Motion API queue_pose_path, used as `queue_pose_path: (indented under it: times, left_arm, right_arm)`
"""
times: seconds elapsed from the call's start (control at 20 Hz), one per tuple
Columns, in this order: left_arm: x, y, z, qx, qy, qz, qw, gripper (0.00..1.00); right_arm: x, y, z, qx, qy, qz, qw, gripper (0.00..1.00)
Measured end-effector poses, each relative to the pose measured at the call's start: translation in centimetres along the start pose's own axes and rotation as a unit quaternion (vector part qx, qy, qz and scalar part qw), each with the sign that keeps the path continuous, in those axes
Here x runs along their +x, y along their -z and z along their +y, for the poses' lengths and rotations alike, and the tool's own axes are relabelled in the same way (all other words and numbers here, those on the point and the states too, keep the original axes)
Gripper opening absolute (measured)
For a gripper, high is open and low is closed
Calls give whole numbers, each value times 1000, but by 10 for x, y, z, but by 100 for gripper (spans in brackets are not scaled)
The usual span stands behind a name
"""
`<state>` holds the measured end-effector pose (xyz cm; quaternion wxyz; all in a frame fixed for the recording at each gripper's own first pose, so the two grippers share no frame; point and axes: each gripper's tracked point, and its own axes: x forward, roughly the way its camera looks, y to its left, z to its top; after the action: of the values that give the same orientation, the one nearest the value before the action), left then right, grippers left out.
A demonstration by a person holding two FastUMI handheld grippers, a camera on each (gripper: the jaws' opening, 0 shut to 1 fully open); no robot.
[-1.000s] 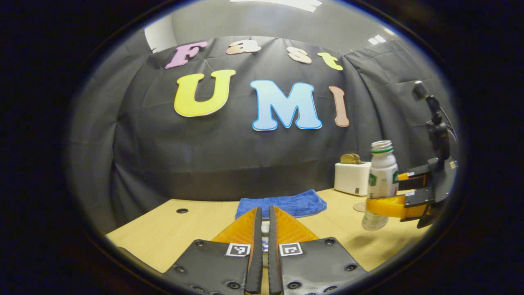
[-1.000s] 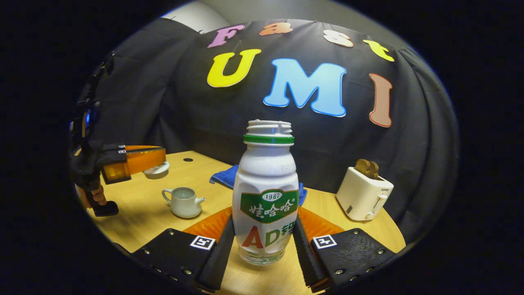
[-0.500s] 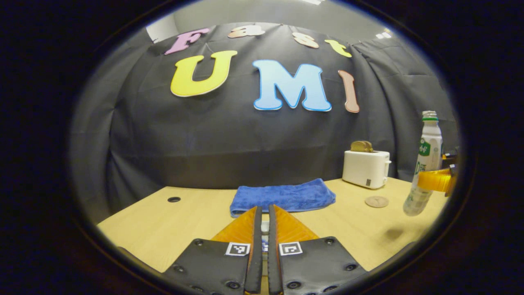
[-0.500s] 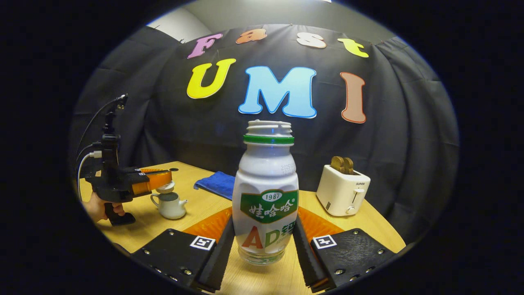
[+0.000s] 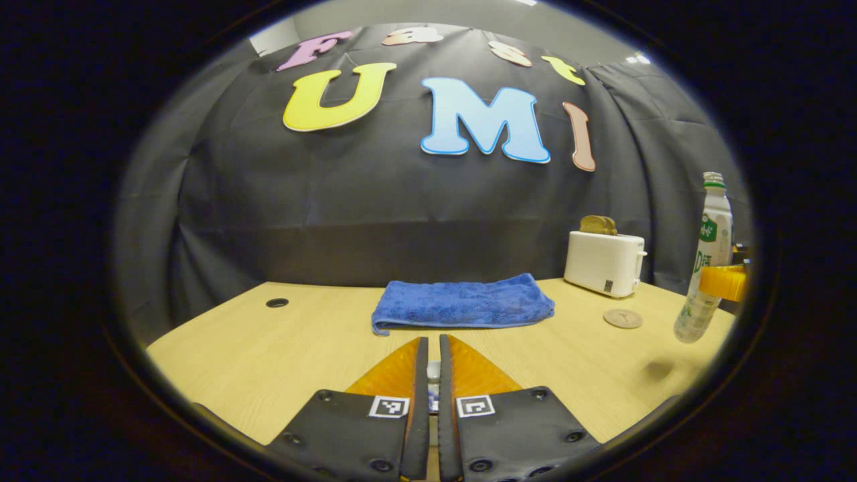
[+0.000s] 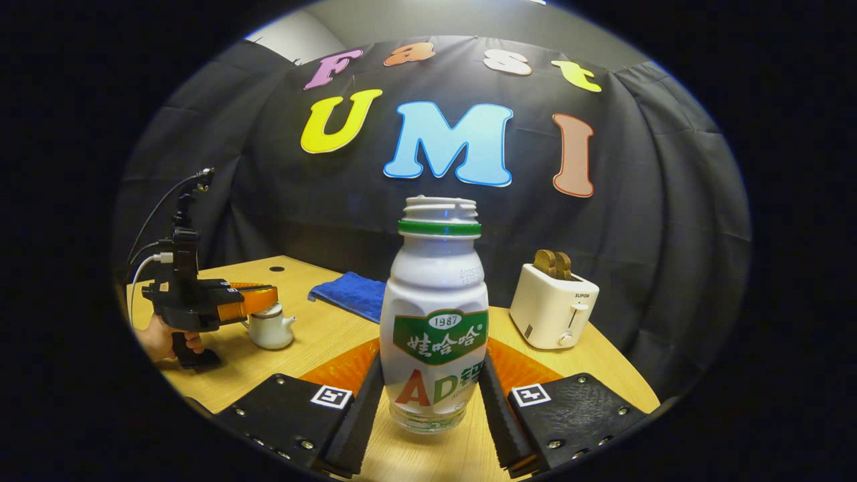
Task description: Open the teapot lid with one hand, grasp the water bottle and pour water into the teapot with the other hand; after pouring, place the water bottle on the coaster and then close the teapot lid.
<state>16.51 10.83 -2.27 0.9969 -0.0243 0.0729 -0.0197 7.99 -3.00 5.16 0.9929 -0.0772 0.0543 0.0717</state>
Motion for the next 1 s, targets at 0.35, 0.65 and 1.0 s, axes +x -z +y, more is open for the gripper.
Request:
queue_pose_path:
  times: [0.35,0.65,1.0]
  left_arm:
    - [0,3,-2,18,-1,0,1000,19]
    - [-20,-28,5,27,-9,-36,999,50]
    - [-77,-64,-18,54,18,-98,994,71]
  right_arm:
    - [17,27,-6,34,7,24,999,72]
    - [28,27,-43,20,61,10,998,72]
    - [56,14,-88,43,106,-7,993,72]
